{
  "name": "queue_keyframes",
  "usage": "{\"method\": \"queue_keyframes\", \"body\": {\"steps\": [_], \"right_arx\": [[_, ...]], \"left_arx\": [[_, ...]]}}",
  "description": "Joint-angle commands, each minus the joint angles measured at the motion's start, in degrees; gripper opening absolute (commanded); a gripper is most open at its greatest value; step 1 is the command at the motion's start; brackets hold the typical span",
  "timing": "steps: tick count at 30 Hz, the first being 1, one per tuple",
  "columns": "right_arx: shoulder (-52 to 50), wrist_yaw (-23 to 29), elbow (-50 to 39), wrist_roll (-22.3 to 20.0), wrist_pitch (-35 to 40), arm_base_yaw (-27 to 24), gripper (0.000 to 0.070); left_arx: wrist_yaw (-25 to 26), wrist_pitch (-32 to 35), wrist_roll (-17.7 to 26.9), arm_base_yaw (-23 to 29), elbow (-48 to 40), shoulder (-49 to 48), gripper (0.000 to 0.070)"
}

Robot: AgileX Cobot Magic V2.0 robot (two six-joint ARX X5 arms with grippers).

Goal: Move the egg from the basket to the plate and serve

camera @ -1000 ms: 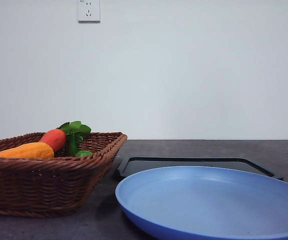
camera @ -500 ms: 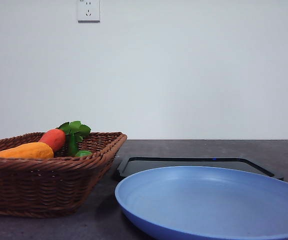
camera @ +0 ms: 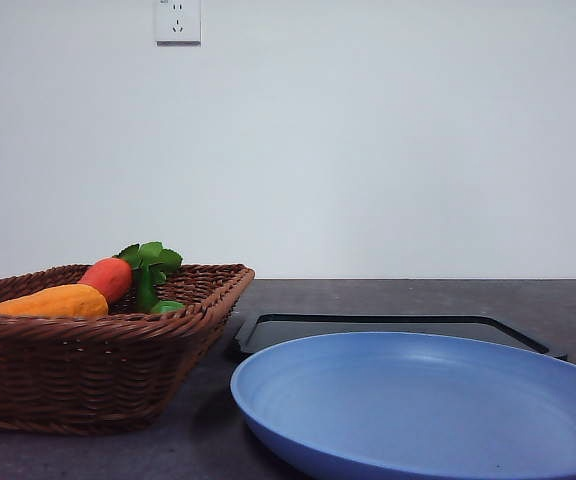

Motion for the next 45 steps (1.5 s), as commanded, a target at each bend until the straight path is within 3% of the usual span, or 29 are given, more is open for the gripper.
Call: {"method": "queue_keyframes", "body": {"steps": [1, 6, 9, 15, 18, 30, 38, 45], "right_arx": [[3.29, -3.89, 1.42, -0.92, -1.11, -0.02, 0.0], [12.19, -11.93, 2.43, -2.01, -5.22, -0.02, 0.0], [17.43, -15.07, 2.43, -3.44, -7.0, 0.0, 0.0003], [26.53, -17.7, 2.41, -5.52, -9.4, 1.27, 0.022], [30.44, -17.42, 2.41, -6.37, -9.43, 2.62, 0.0241], [43.56, -17.36, 2.39, -4.39, -1.33, 9.18, 0.0231], [45.67, -16.85, 2.4, -3.21, 0.98, 10.05, 0.0006], [44.9, -16.95, 2.41, -2.8, 0.75, 9.78, 0.0]], "left_arx": [[2.75, -1.37, 3.11, -0.67, 2.28, 2.96, 0.0], [8.27, -4.12, 5.49, -3.43, 5.42, 9.67, 0.0], [8.54, -3.52, 5.61, -4.92, 5.51, 11.62, 0.0041], [8.54, -2.7, 5.54, -5.79, 5.51, 12.72, 0.0275], [8.54, -2.06, 5.5, -5.79, 5.51, 12.72, 0.0308], [8.52, -2.08, 5.52, -5.79, 5.51, 12.72, 0.0308], [8.52, -2.08, 5.54, -5.79, 5.51, 12.72, 0.0308], [8.54, -2.1, 5.58, -6.1, 5.51, 12.72, 0.0309]]}}
